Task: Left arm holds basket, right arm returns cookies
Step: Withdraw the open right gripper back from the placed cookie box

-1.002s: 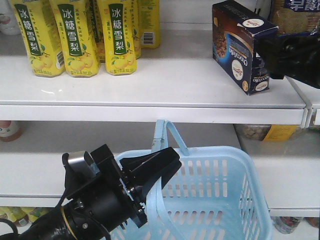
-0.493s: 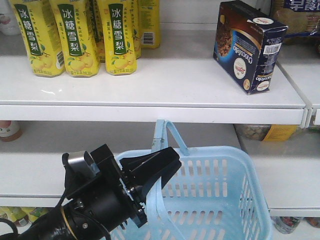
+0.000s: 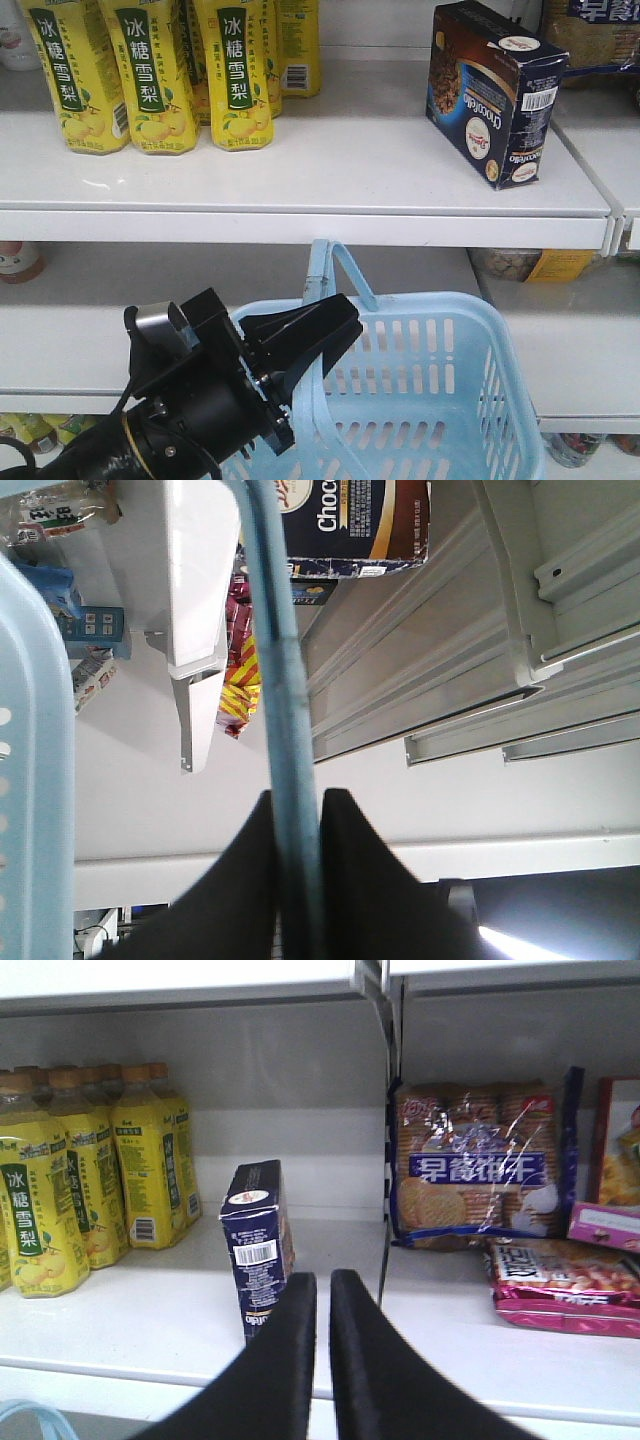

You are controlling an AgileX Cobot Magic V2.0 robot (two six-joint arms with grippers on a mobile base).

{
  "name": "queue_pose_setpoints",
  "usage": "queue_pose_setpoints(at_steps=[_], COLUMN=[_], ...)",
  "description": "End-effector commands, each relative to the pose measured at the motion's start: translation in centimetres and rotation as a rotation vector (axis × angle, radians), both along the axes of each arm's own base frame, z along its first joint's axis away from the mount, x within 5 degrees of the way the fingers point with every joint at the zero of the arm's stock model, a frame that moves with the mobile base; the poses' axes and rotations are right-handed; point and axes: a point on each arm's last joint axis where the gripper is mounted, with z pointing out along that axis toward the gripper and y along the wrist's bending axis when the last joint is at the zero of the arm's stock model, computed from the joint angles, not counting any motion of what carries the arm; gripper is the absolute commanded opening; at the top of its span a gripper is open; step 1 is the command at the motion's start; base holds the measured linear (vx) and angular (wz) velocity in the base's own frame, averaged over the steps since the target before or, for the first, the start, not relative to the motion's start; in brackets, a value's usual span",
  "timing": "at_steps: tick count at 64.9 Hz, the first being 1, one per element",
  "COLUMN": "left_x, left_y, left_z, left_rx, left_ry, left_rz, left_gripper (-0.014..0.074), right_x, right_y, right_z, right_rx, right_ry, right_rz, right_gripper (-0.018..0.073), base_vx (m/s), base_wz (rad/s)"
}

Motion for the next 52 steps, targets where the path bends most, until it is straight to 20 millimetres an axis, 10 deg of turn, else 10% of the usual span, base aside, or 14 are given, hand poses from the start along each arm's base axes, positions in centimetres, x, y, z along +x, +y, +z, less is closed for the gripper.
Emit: queue_pose_setpoints(at_steps=[1, 20, 52], left_x=[-0.2, -0.2, -0.2], left_y=[1.2, 1.2, 1.2], left_z=[4.3, 4.3, 4.3], left_rx=[-0.292, -0.292, -0.292], left_ry=[-0.205, -0.205, -0.205], left_rz=[0.049, 0.049, 0.049], left_gripper=[-0.0003, -0.0003, -0.0003], right_x=[-1.6, -4.2, -1.8], right_y=[-0.5, -1.4, -0.3], right_z=[1.1, -0.5, -10.8], right_rx=[-0.021, -0.035, -0.029], right_ry=[-0.1, -0.101, -0.109], right_rz=[-0.018, -0.052, 0.01], right_gripper=[-0.0011, -0.0009, -0.0009], base_vx=[0.0, 0.0, 0.0], base_wz=[0.0, 0.0, 0.0])
